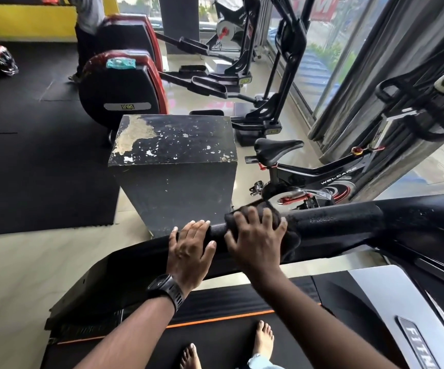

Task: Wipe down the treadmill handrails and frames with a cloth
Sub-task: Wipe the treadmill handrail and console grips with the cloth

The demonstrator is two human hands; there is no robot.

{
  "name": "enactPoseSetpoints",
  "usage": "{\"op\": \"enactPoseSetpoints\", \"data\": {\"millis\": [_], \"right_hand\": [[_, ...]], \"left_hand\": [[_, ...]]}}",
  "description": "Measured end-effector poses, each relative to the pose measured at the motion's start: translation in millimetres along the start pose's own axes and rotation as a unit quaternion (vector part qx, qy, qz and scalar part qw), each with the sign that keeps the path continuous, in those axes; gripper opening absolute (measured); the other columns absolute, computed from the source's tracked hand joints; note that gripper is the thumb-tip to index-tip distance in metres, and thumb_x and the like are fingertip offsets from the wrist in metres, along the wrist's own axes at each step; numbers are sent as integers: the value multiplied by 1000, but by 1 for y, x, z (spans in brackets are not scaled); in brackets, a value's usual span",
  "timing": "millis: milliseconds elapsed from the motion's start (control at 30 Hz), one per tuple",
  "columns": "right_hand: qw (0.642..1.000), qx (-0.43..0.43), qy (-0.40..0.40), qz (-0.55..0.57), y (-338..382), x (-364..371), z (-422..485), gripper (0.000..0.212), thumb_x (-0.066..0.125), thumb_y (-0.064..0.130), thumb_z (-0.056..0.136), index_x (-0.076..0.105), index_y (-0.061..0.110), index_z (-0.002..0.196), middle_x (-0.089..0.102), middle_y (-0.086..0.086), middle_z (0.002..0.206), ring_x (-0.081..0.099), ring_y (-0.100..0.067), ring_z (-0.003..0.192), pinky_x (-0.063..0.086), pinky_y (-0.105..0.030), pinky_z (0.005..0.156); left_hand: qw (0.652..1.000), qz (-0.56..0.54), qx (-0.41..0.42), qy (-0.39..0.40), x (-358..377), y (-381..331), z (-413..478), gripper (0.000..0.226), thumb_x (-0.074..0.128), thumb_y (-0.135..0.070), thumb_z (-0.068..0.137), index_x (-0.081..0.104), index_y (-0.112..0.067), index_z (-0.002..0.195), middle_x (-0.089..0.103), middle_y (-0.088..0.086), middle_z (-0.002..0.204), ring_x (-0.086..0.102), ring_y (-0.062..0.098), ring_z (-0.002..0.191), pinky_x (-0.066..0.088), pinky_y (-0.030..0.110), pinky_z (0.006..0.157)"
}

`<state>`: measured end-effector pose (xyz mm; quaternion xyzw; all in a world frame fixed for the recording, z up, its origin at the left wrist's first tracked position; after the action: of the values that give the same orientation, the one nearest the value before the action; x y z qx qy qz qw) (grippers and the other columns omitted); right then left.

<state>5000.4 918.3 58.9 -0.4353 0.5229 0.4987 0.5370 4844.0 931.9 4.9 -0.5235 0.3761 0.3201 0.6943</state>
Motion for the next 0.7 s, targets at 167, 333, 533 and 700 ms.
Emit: {"op": "enactPoseSetpoints", "data": {"millis": [167,333,533,700], "right_hand": [[989,-140,46,5,-7,-6,31,47,42,65,86,65,34,112,63,5,120,54,-27,117,37,-52,95],[997,27,73,7,-33,-14,45,48,42,62,89,65,30,116,62,-2,121,53,-31,118,36,-55,97],[993,-117,-26,22,-12,0,-2,44,50,60,85,65,30,114,60,2,124,51,-33,121,33,-64,102],[990,-47,131,20,-30,-23,54,48,41,63,91,63,32,120,62,-2,125,52,-30,120,36,-52,97]], "left_hand": [[1000,14,7,3,2,-2,2,56,38,-47,89,59,-21,133,60,-1,137,51,21,131,31,54,112],[999,34,14,7,1,-5,2,57,37,-51,90,58,-20,134,60,-1,137,51,21,130,34,54,111],[999,35,17,8,3,-6,2,59,38,-49,88,58,-19,134,59,0,139,51,22,131,33,55,111],[999,32,17,25,2,-10,3,62,34,-50,87,54,-21,138,56,-1,142,47,21,135,26,53,116]]}}
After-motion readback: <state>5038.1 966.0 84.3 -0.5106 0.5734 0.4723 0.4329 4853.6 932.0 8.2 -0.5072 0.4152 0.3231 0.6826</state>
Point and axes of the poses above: each hand's wrist, its own z-axis towards the middle knuckle, its own x-axis out of the palm, y = z × x, the point moved 2 cm from there along z, towards the middle knuckle
